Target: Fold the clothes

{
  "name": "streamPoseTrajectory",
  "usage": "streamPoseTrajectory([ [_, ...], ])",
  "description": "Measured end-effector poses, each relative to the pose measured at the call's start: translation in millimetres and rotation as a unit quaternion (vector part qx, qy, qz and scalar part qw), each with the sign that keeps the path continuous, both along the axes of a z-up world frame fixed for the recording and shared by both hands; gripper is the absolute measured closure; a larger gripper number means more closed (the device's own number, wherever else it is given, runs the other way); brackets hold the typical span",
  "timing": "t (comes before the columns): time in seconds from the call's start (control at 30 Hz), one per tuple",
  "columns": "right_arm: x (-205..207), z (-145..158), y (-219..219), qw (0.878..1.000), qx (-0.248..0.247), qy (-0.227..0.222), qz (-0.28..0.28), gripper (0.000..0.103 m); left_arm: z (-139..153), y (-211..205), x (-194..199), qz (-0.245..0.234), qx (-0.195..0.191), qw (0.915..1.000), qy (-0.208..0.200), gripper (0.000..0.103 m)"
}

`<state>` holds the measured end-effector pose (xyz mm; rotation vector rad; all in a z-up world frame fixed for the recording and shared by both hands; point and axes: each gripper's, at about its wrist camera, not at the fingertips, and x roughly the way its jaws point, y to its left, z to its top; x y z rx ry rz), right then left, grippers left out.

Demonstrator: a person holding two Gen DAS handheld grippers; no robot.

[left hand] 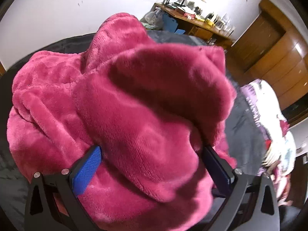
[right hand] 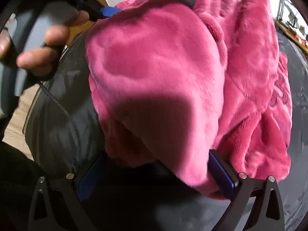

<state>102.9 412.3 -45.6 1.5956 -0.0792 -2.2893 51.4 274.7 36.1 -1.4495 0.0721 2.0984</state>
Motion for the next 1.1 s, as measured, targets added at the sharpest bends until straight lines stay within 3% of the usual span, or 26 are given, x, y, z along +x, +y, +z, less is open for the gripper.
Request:
streamPoseTrajectory([
  [0.17, -7.8, 13.2, 27.5, 1.0, -0.01, -0.003, -0.015, 0.0, -9.1, -6.7, 8.7, 0.02, -0.002, 0.9997, 0.017, 0.001],
  [0.4, -51.5, 103.4, 110.1, 0.988, -0.032, 0.107, -0.106, 0.0, -18.7, -20.7, 9.1, 0.049, 0.016, 0.9982, 0.031, 0.001],
  [0.53, -89.2, 165.3, 101.3, 0.979, -0.035, 0.183, -0.08, 0.0, -20.4, -26.0, 10.6, 0.061, 0.013, 0.9975, 0.035, 0.001],
  [0.6, -111.5, 192.2, 57.2, 0.977, -0.051, 0.206, -0.035, 0.0, -24.1, -25.9, 13.3, 0.065, 0.013, 0.9972, 0.036, 0.001],
  [0.67, -166.0, 187.7, -9.0, 0.976, -0.07, 0.204, 0.013, 0.0, -25.8, -28.4, 19.1, 0.068, 0.013, 0.9969, 0.038, 0.001],
  [0.73, -190.0, 184.0, -30.7, 0.978, -0.077, 0.185, 0.051, 0.0, -28.6, -30.1, 21.3, 0.073, 0.015, 0.9964, 0.041, 0.001],
  [0.83, -220.9, 169.3, -26.4, 0.985, -0.066, 0.135, 0.079, 0.0, -32.1, -34.3, 26.3, 0.082, 0.018, 0.9954, 0.046, 0.001],
  [0.93, -241.9, 116.8, -15.7, 0.993, -0.087, 0.058, 0.061, 0.0, -32.6, -36.5, 28.1, 0.09, 0.021, 0.9944, 0.051, 0.001],
  [1.0, -243.9, 92.9, -10.2, 0.992, -0.107, 0.013, 0.063, 0.0, -33.3, -39.1, 29.0, 0.094, 0.023, 0.9939, 0.053, 0.001],
  [1.1, -236.9, 73.4, -13.6, 0.989, -0.092, -0.023, 0.112, 0.0, -34.1, -43.8, 30.1, 0.097, 0.027, 0.9936, 0.053, 0.001],
])
